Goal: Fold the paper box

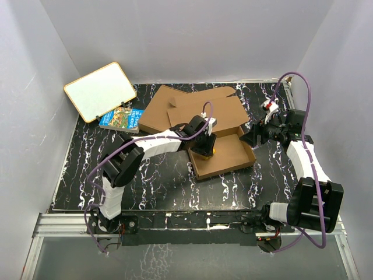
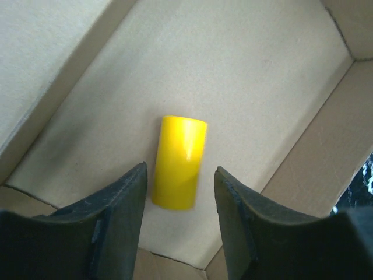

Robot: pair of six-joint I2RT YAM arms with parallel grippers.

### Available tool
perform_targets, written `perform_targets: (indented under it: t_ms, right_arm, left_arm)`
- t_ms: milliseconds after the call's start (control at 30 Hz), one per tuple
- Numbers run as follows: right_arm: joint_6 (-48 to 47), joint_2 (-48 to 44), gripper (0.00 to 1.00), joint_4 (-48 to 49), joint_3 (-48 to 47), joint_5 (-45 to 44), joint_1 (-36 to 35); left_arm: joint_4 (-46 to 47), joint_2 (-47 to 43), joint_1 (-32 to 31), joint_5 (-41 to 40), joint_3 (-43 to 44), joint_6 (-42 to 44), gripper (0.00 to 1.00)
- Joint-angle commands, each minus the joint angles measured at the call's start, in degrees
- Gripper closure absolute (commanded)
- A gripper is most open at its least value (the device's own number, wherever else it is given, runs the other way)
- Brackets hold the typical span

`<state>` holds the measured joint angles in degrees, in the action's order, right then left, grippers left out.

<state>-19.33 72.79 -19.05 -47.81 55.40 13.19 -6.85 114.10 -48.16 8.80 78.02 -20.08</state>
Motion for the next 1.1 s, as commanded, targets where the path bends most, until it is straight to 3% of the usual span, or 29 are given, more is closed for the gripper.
perform_targets:
  t_ms: [0, 33, 67, 467, 667, 733, 867, 1067]
  right_arm:
    - [-0.27, -0.41, 0.26, 3.76, -0.44, 0.72, 0.34]
    - [-0.27, -0.44, 0.26, 3.76, -0.44, 0.76, 0.36]
    - [-0.27, -0.41, 0.26, 3.76, -0.44, 0.72, 0.42]
    - [-0.35, -0.54, 0.25, 3.67, -0.44, 1.01, 0.56]
    - [-0.44, -0.81, 0.25, 3.67, -0.43, 1.44, 0.69]
    - [-0.44, -0.75, 0.25, 3.74, -0.35, 1.61, 0.74]
    - [-0.28, -0.6, 0.25, 3.77, -0.35, 2.12, 0.86]
    - [-0.18, -0.54, 0.25, 3.84, -0.26, 1.97, 0.95]
  left_arm:
    - [-1.6, -1.67, -0.17, -1.91, 3.6, 1.17, 0.46]
    - [-1.16, -2.1, -0.22, -1.89, 3.51, 1.13, 0.12]
    - [-0.72, -2.68, -0.22, -1.86, 3.28, 1.05, 0.04]
    - [10.81, -19.2, -0.18, -3.62, -8.93, 4.43, 0.03]
    - [18.12, -31.0, 2.79, -10.5, -20.41, 5.31, 0.03]
    - [20.66, -34.65, 8.24, -7.11, -24.41, 2.56, 0.03]
    - [27.4, -37.9, 22.52, 9.91, -28.94, -8.58, 0.03]
    - [29.27, -29.16, 34.94, 23.67, -25.29, -18.86, 0.09]
